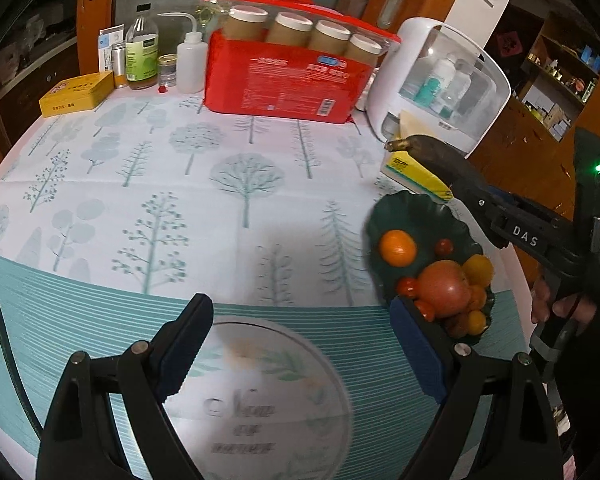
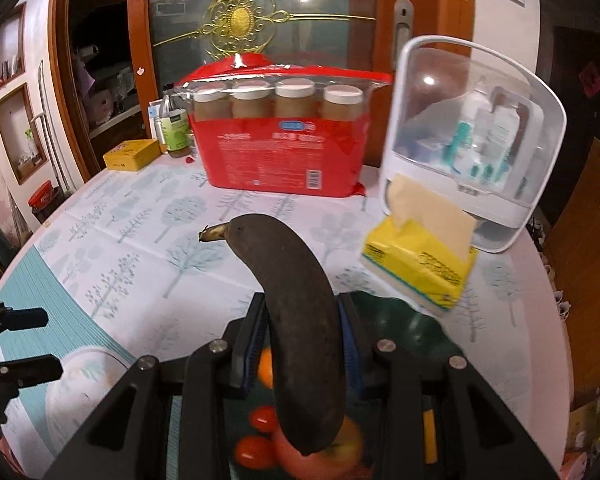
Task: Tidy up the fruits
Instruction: 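Carry the banana over the green plate with the right tool, then lower the banana onto the plate and open the right tool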
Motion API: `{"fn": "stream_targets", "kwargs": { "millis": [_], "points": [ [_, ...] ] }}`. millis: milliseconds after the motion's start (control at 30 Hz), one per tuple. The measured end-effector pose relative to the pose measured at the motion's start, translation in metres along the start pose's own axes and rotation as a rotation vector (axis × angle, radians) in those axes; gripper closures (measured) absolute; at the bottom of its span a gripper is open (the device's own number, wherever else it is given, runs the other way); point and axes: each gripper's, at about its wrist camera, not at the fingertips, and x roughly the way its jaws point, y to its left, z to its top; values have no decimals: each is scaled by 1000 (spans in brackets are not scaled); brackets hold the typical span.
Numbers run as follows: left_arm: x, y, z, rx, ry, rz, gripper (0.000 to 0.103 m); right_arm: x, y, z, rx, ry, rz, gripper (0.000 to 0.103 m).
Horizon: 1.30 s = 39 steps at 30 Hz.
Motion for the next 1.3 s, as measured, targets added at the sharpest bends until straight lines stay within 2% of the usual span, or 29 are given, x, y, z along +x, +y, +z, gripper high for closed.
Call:
{"fn": "stream_targets", "kwargs": {
  "millis": [467, 767, 900, 1067, 1133, 1300],
  "points": [
    [31, -64, -10, -33, 2, 64, 14, 32, -67, -39, -61, 86, -3, 68],
    [35, -82, -17, -45, 0, 99, 14, 50, -77, -53, -65, 133, 32, 68],
    [30, -86, -24, -47, -9, 111, 14, 38, -80, -49, -58, 59, 44, 68],
    [16, -91, -32, -40, -11, 126, 14, 32, -83, -51, -35, 80, 35, 67],
    [10, -93, -35, -35, -8, 129, 14, 26, -83, -54, -25, 88, 27, 61],
    [-8, -94, -42, -22, 14, 141, 14, 1, -85, -68, 71, 122, 32, 57]
  ]
}}
